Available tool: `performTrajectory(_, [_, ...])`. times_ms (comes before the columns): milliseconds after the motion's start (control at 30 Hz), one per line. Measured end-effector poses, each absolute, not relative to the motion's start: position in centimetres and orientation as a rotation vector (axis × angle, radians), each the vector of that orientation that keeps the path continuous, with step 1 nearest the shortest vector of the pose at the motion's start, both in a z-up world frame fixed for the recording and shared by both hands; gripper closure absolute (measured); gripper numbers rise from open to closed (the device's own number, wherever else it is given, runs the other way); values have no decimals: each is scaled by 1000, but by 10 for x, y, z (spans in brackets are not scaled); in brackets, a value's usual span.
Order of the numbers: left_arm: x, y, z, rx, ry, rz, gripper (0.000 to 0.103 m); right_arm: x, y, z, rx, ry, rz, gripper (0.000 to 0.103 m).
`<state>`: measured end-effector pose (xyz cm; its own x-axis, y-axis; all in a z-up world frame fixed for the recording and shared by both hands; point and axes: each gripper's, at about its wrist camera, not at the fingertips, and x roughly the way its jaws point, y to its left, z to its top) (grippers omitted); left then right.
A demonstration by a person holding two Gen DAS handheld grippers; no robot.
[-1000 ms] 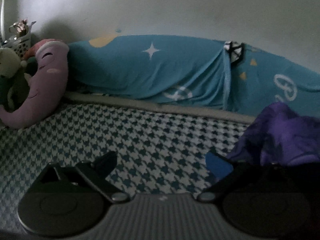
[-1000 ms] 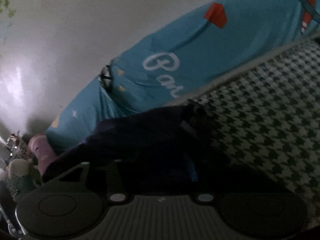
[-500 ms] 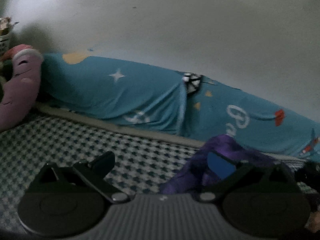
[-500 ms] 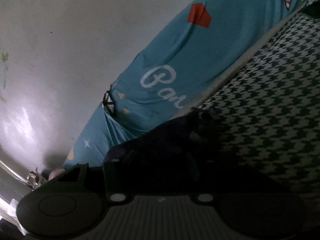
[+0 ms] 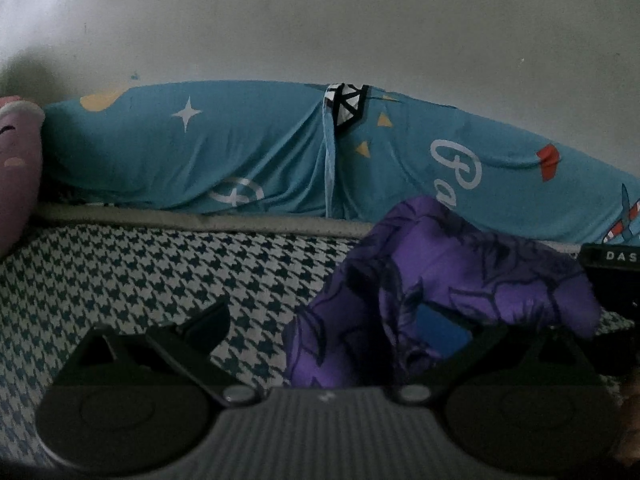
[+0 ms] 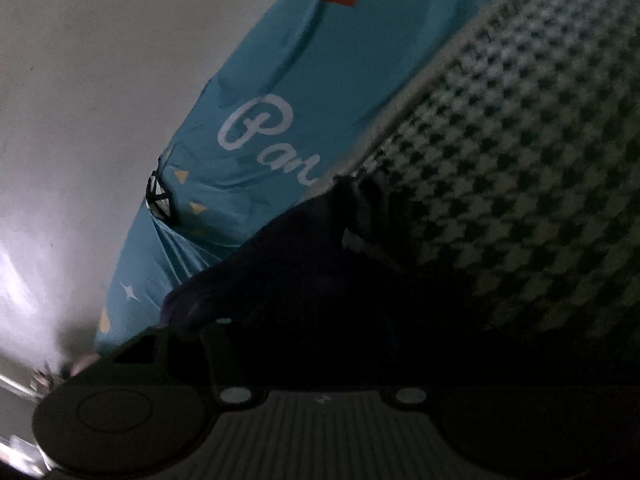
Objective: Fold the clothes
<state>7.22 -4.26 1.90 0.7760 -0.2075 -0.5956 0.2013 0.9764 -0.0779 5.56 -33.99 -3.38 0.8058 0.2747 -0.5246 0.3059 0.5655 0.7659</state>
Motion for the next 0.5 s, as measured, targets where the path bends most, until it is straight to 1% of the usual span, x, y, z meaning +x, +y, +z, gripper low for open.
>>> performTrajectory(33, [72,-42,19,-6,647,-219,0,56,-341,-37,1013,652,-12,41])
performTrajectory(100, [73,-40,18,2,651,-215,0,58,-336,-36,987,617,-3,51])
performTrajectory(167, [73,-39,17,9,654,-211,0,60,-327,-32,920,590,3,82])
performTrajectory(200, [73,-38,17,13,656,-209,0,61,-321,-29,883,574,16,86])
performTrajectory(267, [74,-30,24,-1,644,-188,0,59,-309,-19,809,533,66,90])
performTrajectory(400, [77,4,42,-88,601,-135,0,49,-270,8,589,450,214,91])
performTrajectory(500, [81,30,54,-150,573,-112,0,40,-234,17,440,437,332,91])
